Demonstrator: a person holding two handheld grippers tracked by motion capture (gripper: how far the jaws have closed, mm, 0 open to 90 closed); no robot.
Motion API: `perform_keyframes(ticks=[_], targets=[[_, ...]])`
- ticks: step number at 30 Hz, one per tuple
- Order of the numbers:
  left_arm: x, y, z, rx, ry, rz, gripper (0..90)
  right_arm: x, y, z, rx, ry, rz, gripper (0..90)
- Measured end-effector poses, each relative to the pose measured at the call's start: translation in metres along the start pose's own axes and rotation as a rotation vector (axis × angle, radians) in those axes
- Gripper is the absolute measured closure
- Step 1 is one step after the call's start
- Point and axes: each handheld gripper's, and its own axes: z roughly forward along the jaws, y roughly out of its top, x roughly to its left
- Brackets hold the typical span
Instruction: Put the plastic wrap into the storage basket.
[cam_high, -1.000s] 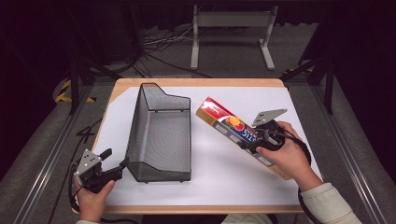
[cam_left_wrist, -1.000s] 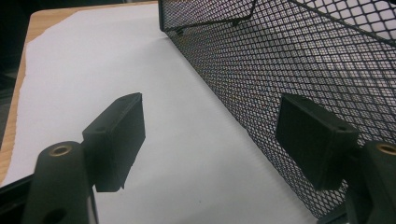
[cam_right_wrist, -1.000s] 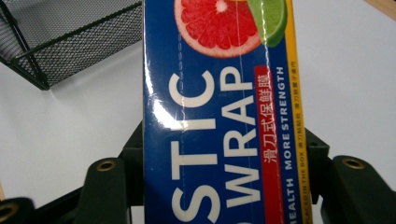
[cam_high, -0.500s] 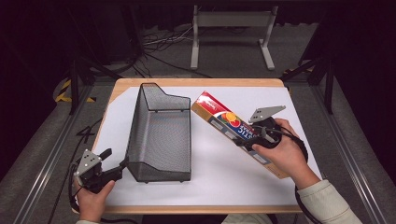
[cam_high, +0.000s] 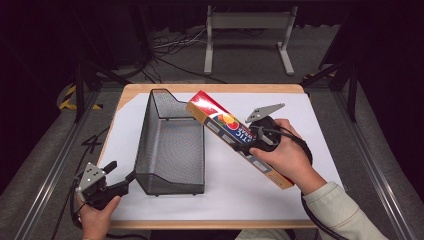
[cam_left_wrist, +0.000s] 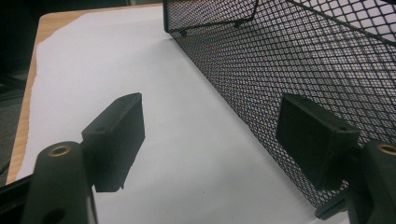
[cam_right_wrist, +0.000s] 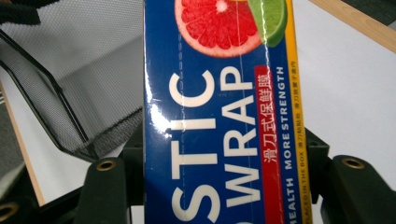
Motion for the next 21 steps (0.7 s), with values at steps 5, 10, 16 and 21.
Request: perform_keyframes(ticks=[5, 10, 16, 21], targets=[[0.0, 0.001, 0.002, 0.004, -0.004, 0.008, 24.6, 0.01, 0.018, 0.008, 0.016, 0.008, 0.027, 41.1], [0.0, 0.002, 0.003, 0.002, -0.005, 0.008, 24.6, 0.017, 0.029, 0.017, 0.033, 0.014, 0.029, 41.1], [0.0, 0.003, 0.004, -0.001, -0.004, 0.011, 24.7, 0.026, 0.046, 0.032, 0.057, 0.013, 0.085, 41.0], [0.0, 0.003, 0.002, -0.009, 0.002, 0.004, 25.1, 0.031, 0.057, 0.04, 0.087, 0.011, 0.114, 41.0]])
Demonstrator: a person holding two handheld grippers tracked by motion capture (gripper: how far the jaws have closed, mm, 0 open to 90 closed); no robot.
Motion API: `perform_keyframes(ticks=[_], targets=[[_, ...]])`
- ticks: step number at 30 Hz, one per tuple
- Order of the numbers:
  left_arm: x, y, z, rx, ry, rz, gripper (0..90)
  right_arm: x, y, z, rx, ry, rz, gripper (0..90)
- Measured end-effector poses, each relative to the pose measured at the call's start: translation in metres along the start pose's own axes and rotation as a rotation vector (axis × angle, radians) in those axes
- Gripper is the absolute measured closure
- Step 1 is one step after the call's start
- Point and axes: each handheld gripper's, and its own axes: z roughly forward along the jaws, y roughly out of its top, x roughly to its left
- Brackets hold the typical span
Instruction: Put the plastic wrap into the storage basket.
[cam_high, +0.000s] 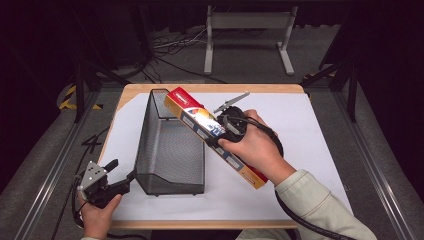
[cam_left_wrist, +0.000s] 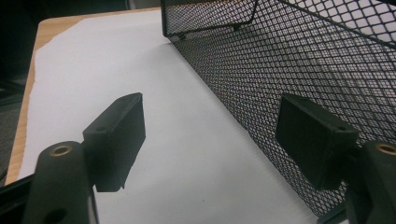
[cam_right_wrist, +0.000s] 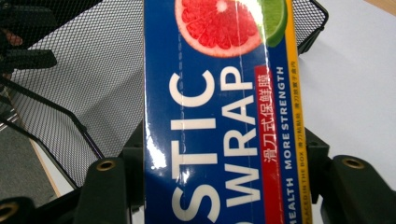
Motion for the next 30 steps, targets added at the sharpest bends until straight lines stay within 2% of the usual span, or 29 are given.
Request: perform_keyframes(ticks=[6, 7, 9, 10, 11, 13, 16, 19, 21, 27, 28, 30], targets=[[-0.001, 0.0, 0.0, 0.002, -0.001, 0.002, 25.1, 0.005, 0.012, 0.006, 0.001, 0.0, 0.018, 41.1], [-0.001, 0.0, 0.0, 0.002, -0.001, 0.002, 25.1, 0.006, 0.014, 0.006, 0.011, 0.003, 0.023, 41.2], [0.0, 0.0, 0.0, 0.001, -0.001, 0.003, 25.1, 0.005, 0.018, 0.009, 0.047, 0.011, 0.002, 41.2], [0.0, 0.0, 0.0, 0.001, -0.001, 0.003, 25.0, 0.005, 0.018, 0.009, 0.047, 0.011, 0.002, 41.2], [0.0, 0.0, 0.0, 0.001, -0.001, 0.003, 25.0, 0.005, 0.021, 0.012, 0.075, 0.017, -0.001, 41.2], [0.0, 0.0, -0.001, 0.0, -0.002, 0.003, 25.1, 0.006, 0.022, 0.013, 0.081, 0.017, 0.002, 41.2], [0.0, -0.001, -0.001, 0.0, -0.002, 0.005, 25.1, 0.012, 0.025, 0.02, 0.068, -0.008, 0.038, 41.2], [0.0, -0.001, -0.001, -0.003, -0.001, 0.002, 25.0, 0.017, 0.028, 0.025, 0.074, -0.025, 0.048, 41.2], [0.0, -0.001, -0.002, -0.004, -0.001, 0.001, 25.1, 0.021, 0.032, 0.03, 0.073, -0.039, 0.1, 41.2], [0.001, -0.002, -0.005, -0.008, 0.005, -0.004, 25.0, 0.028, 0.04, 0.042, 0.048, -0.073, 0.203, 41.1], [0.002, -0.003, -0.005, -0.009, 0.004, -0.004, 25.0, 0.029, 0.042, 0.044, 0.045, -0.075, 0.233, 41.1], [0.002, -0.003, -0.005, -0.011, 0.004, -0.006, 25.0, 0.031, 0.043, 0.047, 0.04, -0.077, 0.257, 41.1]])
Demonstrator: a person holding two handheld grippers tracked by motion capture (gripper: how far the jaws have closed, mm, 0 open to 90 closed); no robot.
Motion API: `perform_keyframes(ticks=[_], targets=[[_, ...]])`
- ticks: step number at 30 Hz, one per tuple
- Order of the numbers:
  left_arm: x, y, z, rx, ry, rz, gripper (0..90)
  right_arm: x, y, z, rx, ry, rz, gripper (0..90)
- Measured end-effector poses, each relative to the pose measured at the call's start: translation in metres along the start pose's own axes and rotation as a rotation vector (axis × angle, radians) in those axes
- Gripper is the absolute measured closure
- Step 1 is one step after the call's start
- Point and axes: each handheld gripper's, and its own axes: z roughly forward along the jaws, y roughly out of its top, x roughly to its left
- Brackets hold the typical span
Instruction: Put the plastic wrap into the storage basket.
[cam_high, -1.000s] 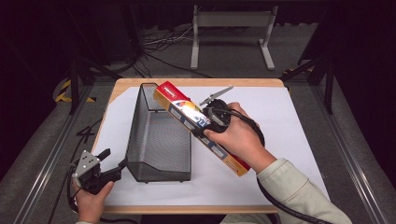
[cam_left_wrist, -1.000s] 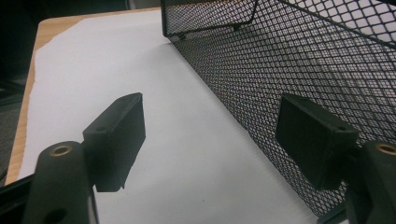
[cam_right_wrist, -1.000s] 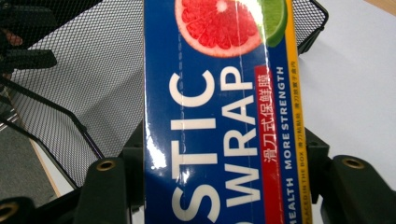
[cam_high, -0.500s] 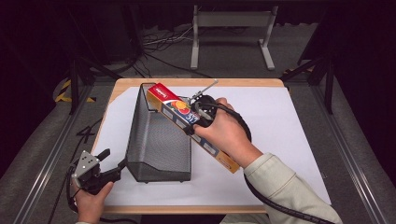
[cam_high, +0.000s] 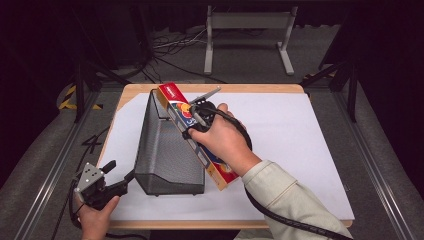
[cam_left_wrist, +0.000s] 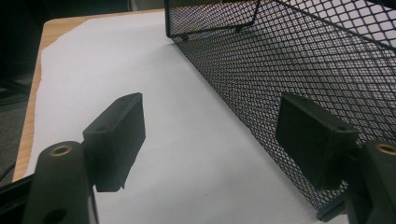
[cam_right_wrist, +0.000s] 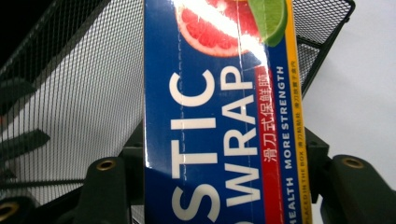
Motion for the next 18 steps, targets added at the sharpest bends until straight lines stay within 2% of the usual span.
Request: perform_keyframes(ticks=[3, 9, 12, 18], targets=[[0.0, 0.0, 0.0, 0.001, -0.001, 0.002, 25.0, 0.005, 0.002, 0.005, 0.007, -0.01, 0.043, 41.1], [0.0, 0.001, 0.001, 0.0, -0.005, 0.007, 25.0, 0.009, 0.004, 0.013, 0.02, -0.037, 0.064, 41.1], [0.0, 0.001, 0.001, 0.001, -0.007, 0.007, 25.0, 0.011, 0.006, 0.017, 0.025, -0.05, 0.09, 41.0], [0.0, 0.001, 0.001, -0.001, -0.006, 0.007, 25.0, 0.016, 0.007, 0.025, 0.046, -0.073, 0.09, 40.8]])
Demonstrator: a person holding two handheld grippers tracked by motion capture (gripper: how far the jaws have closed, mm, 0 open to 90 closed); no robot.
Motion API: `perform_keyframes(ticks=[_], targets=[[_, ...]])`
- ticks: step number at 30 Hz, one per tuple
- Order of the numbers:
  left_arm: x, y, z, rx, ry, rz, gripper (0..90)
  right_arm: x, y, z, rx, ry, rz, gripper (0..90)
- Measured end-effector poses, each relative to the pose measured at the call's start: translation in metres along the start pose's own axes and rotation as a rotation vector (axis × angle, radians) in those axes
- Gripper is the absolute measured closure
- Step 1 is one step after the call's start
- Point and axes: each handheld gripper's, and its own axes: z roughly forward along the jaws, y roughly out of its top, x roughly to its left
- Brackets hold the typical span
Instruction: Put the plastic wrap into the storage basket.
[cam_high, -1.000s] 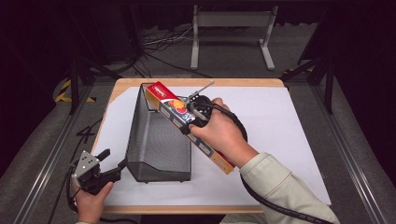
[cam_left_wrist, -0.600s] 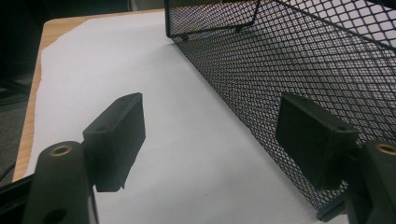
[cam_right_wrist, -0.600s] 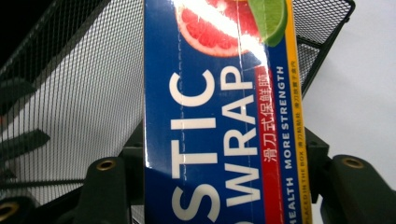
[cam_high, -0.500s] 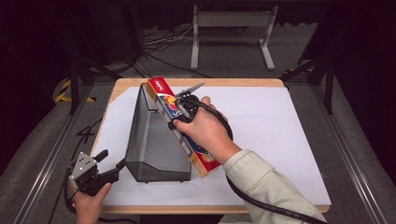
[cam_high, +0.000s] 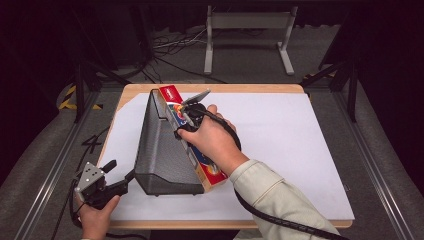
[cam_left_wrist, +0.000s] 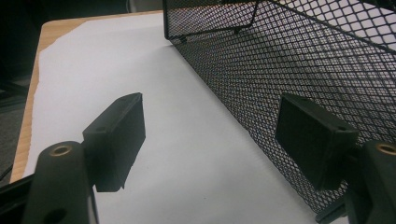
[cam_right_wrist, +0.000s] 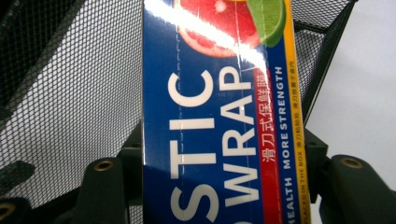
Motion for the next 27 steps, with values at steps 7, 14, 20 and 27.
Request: perform_keyframes(ticks=[7, 14, 20, 27], targets=[[-0.001, -0.001, -0.001, -0.003, 0.003, -0.002, 25.0, 0.008, 0.001, 0.011, 0.04, -0.006, 0.006, 40.7], [-0.001, -0.001, -0.003, -0.001, 0.005, 0.006, 24.9, 0.013, 0.002, 0.021, 0.099, -0.021, 0.009, 40.6], [0.001, -0.002, -0.006, -0.002, 0.007, 0.002, 24.9, 0.015, 0.003, 0.032, 0.142, -0.045, -0.008, 40.3], [0.0, -0.003, -0.005, -0.003, 0.004, -0.001, 24.9, 0.016, 0.004, 0.042, 0.167, -0.067, -0.025, 40.2]])
